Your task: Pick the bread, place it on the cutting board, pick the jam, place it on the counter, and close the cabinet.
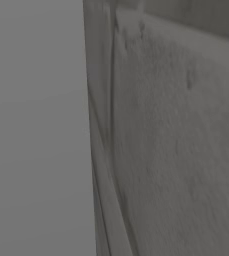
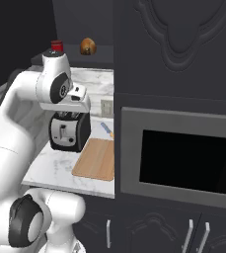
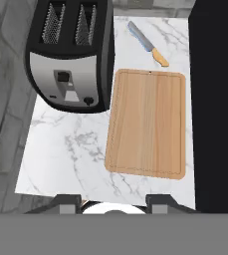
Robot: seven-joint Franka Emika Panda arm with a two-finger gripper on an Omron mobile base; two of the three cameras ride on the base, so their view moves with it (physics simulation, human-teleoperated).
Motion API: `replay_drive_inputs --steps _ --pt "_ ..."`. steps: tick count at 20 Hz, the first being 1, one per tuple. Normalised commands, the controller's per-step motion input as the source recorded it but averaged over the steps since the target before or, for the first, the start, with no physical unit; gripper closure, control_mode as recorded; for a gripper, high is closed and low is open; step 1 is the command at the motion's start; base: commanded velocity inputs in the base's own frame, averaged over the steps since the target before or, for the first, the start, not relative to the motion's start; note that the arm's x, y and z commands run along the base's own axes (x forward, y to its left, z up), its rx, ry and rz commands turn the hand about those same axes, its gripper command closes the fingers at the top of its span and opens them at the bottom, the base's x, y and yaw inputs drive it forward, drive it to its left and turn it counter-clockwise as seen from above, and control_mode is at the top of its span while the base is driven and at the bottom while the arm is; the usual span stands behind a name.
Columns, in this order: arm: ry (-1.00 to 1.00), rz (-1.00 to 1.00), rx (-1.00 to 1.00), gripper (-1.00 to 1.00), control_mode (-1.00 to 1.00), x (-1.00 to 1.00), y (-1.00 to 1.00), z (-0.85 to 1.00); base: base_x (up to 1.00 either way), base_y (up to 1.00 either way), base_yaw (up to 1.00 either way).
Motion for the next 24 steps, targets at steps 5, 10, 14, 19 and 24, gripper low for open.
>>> replay_drive_inputs --steps 5,10,14,19,24 --pt "-0.01 0.00 0.00 -1.00 -1.00 -0.06 0.00 0.00 0.00 0.00 0.00" --pt "-0.09 0.04 0.00 -1.00 -1.00 -0.20 0.00 0.02 0.00 0.00 0.00" --pt "-0.11 0.02 0.00 -1.00 -1.00 -0.19 0.00 0.11 0.00 0.00 0.00" --pt "-0.10 0.02 0.00 -1.00 -1.00 -0.14 0.00 0.11 0.00 0.00 0.00" --pt "-0.07 0.02 0.00 -1.00 -1.00 -0.05 0.00 0.14 0.00 0.00 0.00"
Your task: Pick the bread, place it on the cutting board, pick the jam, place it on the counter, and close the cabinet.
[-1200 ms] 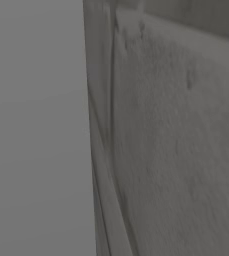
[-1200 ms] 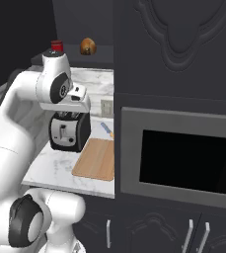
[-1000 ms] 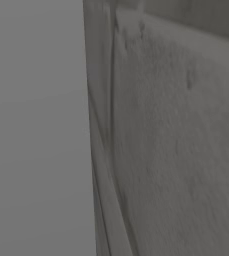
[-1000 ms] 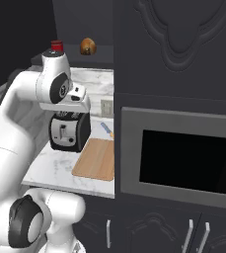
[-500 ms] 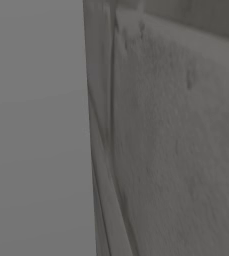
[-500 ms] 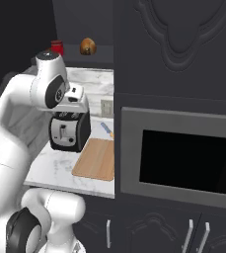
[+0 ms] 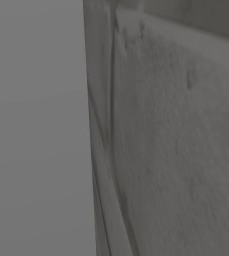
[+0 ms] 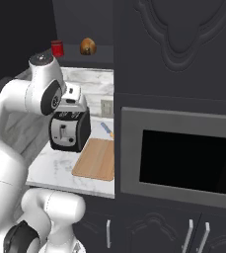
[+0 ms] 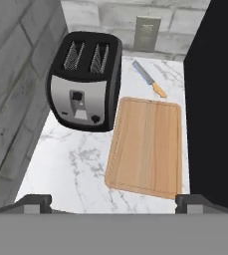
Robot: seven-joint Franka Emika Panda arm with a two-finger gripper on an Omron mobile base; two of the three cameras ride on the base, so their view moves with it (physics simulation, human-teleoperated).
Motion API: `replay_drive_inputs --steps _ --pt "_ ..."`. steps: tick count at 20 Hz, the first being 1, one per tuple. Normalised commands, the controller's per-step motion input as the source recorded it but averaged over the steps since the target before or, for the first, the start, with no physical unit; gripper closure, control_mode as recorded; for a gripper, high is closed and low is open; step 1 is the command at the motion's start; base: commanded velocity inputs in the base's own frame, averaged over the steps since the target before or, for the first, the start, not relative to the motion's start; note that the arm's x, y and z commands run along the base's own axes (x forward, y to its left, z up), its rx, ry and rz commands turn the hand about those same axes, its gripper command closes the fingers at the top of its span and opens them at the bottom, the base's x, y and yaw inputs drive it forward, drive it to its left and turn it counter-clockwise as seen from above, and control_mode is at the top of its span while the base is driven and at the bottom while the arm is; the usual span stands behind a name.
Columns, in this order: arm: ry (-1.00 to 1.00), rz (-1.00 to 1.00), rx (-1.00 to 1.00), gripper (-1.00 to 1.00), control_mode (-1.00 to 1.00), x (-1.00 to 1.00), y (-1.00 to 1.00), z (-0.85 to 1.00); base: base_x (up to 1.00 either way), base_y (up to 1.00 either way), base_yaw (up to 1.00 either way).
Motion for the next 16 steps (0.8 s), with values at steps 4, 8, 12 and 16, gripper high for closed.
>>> replay_drive_inputs --steps 4,8,12,16 --pt "-0.08 0.00 0.00 -1.00 -1.00 0.00 0.00 0.28 0.00 0.00 0.00" --pt "-0.07 0.00 0.00 -1.00 -1.00 0.00 0.00 0.33 0.00 0.00 0.00" --pt "-0.08 0.00 0.00 -1.00 -1.00 0.00 0.00 0.37 0.00 0.00 0.00" --pt "-0.04 0.00 0.00 -1.00 -1.00 0.00 -0.01 0.44 0.00 0.00 0.00"
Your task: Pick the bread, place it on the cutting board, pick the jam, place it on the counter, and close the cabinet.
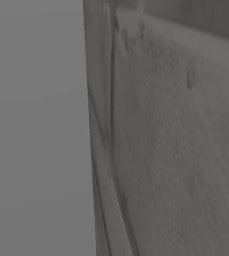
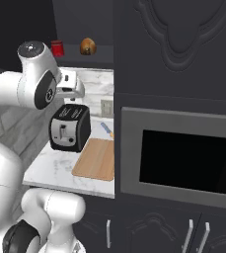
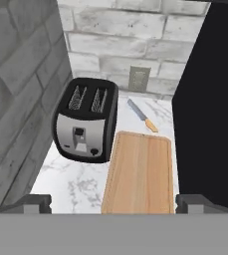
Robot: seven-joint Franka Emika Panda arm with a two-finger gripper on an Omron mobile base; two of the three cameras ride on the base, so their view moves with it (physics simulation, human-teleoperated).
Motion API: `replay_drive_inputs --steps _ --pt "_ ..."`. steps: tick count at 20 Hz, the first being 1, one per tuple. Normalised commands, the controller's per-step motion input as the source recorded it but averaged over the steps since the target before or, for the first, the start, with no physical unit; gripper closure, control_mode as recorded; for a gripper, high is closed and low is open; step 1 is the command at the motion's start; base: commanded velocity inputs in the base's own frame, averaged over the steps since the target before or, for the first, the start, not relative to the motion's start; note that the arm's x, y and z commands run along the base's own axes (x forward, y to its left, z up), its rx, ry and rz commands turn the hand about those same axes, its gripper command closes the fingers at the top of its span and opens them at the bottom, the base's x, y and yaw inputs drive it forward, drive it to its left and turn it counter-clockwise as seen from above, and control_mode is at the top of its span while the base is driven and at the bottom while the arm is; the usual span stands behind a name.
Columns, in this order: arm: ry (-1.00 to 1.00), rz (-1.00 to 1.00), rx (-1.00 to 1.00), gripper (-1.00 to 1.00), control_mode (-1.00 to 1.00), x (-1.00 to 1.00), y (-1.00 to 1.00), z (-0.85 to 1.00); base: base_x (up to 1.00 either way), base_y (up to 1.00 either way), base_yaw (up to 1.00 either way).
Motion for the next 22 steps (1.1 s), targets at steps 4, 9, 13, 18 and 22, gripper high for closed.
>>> replay_drive_inputs --steps 4,9,13,18,22 --pt "0.00 0.00 0.00 -1.00 -1.00 0.01 0.00 0.43 0.00 0.00 0.00" --pt "0.00 0.00 0.00 -1.00 -1.00 0.18 0.00 0.35 0.00 0.00 0.00" --pt "0.00 0.00 0.00 -1.00 -1.00 0.29 0.00 0.30 0.00 0.00 0.00" --pt "0.00 0.00 0.00 -1.00 -1.00 0.37 0.00 0.28 0.00 0.00 0.00" --pt "0.00 -0.02 0.00 -1.00 -1.00 0.45 0.04 0.33 0.00 0.00 0.00"
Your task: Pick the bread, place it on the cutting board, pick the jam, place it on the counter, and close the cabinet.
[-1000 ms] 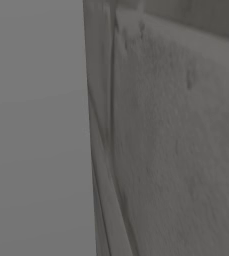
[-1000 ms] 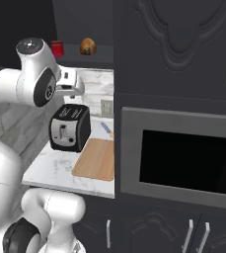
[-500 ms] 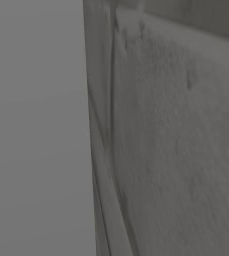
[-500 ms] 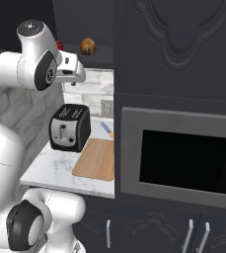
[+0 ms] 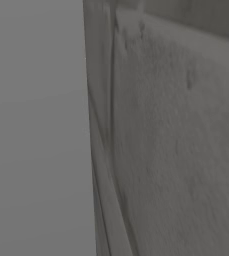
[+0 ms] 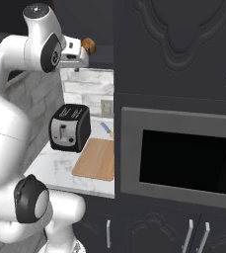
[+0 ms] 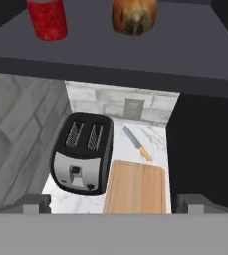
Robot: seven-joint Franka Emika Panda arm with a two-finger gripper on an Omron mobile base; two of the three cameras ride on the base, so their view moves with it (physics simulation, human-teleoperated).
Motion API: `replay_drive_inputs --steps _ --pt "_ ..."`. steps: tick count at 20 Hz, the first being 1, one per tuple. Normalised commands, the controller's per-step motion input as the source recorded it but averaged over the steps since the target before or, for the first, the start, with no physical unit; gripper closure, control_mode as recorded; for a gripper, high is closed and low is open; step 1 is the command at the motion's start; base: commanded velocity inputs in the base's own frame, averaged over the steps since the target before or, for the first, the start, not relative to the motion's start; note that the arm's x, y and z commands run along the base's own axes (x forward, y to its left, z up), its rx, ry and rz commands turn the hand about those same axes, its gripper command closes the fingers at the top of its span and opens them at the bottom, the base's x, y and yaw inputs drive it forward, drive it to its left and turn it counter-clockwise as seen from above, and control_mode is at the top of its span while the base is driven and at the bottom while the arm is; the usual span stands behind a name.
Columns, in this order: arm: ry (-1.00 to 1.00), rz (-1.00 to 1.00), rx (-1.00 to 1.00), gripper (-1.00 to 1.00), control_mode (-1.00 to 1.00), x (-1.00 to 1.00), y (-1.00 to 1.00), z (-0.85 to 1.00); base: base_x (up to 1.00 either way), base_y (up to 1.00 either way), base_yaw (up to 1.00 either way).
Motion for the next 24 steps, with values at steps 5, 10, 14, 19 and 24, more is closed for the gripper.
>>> replay_drive_inputs --steps 5,10,14,19,24 --pt "0.00 -0.05 0.00 -1.00 -1.00 0.45 0.06 0.29 0.00 0.00 0.00" --pt "0.00 -0.02 0.00 -1.00 -1.00 0.45 0.00 0.09 0.00 0.00 0.00" --pt "0.00 0.00 0.01 -1.00 -1.00 0.35 0.00 0.00 0.00 0.00 0.00" --pt "0.00 0.00 0.00 -1.00 -1.00 0.37 0.00 0.00 0.00 0.00 0.00" --pt "0.00 0.00 0.00 -1.00 -1.00 0.41 0.00 0.00 0.00 0.00 0.00"
